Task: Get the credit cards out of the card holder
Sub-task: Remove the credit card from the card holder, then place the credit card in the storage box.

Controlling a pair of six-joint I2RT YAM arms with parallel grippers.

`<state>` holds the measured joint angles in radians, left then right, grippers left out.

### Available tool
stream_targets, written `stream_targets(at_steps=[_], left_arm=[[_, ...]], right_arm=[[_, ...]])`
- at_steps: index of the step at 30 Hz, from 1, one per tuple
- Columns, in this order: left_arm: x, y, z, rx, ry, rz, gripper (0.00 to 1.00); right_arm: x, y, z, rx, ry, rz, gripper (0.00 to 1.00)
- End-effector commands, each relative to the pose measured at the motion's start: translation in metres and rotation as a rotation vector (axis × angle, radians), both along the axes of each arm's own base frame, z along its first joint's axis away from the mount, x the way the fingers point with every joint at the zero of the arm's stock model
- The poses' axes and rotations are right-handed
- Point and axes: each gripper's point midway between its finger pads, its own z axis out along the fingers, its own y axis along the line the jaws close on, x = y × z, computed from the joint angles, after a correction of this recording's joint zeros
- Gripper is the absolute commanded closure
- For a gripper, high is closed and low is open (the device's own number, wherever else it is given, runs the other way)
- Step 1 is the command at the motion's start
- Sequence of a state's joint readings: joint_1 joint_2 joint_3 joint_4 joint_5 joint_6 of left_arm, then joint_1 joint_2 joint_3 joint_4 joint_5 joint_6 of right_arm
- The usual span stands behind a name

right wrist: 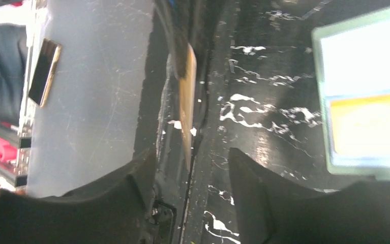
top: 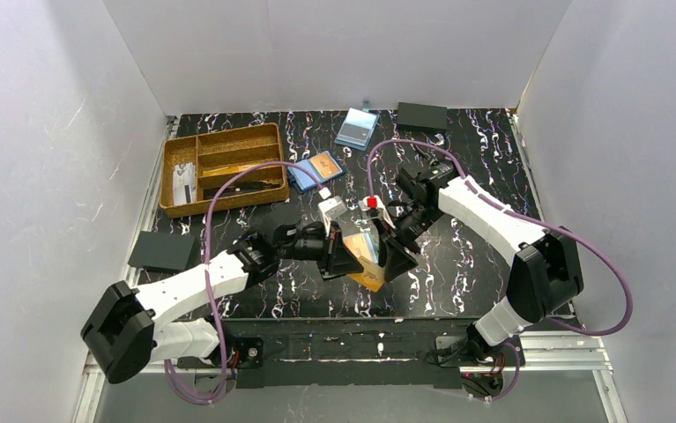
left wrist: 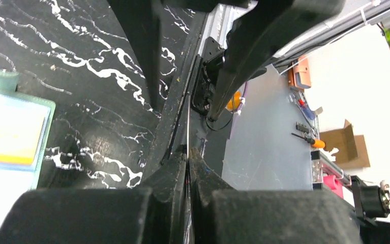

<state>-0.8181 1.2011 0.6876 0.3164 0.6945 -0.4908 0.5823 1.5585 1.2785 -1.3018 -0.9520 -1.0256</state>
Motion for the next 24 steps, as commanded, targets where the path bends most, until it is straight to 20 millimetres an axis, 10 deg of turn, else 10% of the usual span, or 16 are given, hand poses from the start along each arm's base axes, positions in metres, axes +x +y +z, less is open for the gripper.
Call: stream_targets(at_steps=[1, 10, 24], left_arm=[[0.014, 0.033, -0.005, -0.002, -0.029, 0.129, 1.0], [0.075, 0.099, 0.0, -0.006, 0.02, 0.354, 1.0], [0.268, 0.227, 0.035, 0.038, 0.142, 0.749, 1.0]], right_arm=[[0.035, -0.006, 0.012, 0.027, -0.071, -0.164, 0.32], [0.12, -0.094, 0.018, 0.009, -0.261, -0.693, 0.12], [0.175, -0.098, -0.005, 0.014, -0.285, -0.705, 0.12]])
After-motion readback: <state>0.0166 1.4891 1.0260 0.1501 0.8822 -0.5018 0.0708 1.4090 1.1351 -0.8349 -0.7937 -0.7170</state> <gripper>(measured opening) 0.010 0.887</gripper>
